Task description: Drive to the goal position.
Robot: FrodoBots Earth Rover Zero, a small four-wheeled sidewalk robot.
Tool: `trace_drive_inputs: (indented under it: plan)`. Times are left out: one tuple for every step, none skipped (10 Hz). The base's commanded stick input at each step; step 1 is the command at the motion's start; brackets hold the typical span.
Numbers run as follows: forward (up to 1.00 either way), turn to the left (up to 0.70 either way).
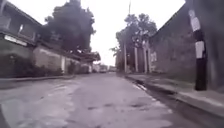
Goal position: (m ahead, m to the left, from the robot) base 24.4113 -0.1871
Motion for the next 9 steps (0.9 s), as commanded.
trace_drive_inputs:
  plan:
    - [0.7, -0.35]
    - [0.7, -0.35]
    - [0.7, -0.35]
    - [0.7, -0.35]
    - [0.7, -0.05]
    - [0.7, 0.0]
    - [0.7, 0.0]
    - [0.7, 0.0]
    - [0.7, 0.0]
